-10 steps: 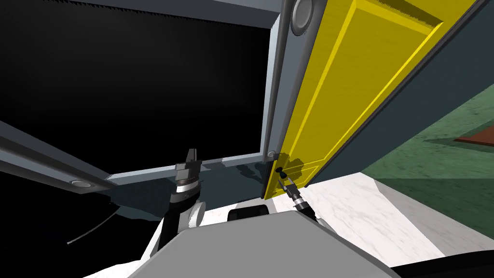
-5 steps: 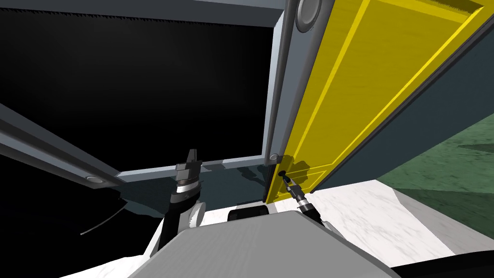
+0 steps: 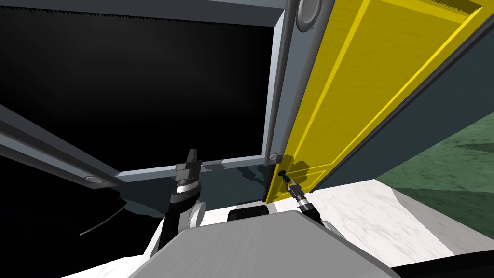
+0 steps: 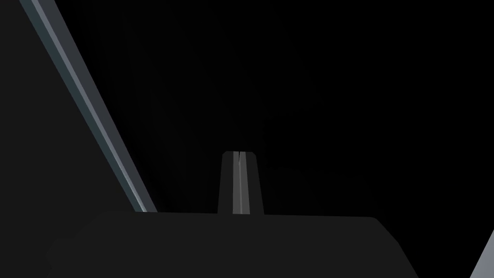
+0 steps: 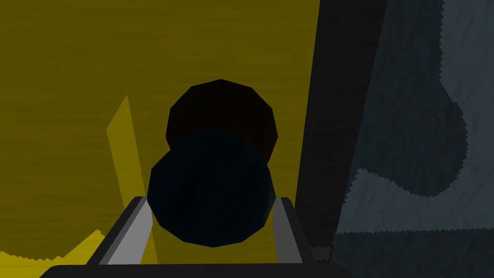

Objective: Pull the door open

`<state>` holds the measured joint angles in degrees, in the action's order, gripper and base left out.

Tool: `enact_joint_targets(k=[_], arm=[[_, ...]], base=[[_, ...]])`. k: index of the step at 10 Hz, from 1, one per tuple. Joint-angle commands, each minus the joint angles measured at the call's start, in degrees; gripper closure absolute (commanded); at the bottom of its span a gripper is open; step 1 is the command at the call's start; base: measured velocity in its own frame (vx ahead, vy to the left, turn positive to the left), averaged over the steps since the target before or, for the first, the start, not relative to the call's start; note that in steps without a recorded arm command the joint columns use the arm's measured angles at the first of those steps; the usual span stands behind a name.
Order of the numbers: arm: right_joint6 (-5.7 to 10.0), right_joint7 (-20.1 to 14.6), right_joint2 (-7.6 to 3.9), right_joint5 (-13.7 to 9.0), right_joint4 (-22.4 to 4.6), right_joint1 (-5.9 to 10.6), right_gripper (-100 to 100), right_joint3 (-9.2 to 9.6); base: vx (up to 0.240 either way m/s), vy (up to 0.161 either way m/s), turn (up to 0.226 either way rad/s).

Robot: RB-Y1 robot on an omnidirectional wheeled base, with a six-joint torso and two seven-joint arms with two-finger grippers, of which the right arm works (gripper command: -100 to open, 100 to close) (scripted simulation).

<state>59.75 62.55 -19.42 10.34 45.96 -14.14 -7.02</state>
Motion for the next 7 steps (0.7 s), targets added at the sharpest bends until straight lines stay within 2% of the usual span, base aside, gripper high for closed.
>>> enact_joint_targets(k=[1,7], arm=[[-0.12,-1.95,0.00,-0.56,-0.04,0.15,100,0.20],[-0.60,-9.60,-0.02,-2.83,-0.23,0.76,100,1.02]], base=[[-0.039,-0.019,0.042],[-0.034,-0.019,0.050]])
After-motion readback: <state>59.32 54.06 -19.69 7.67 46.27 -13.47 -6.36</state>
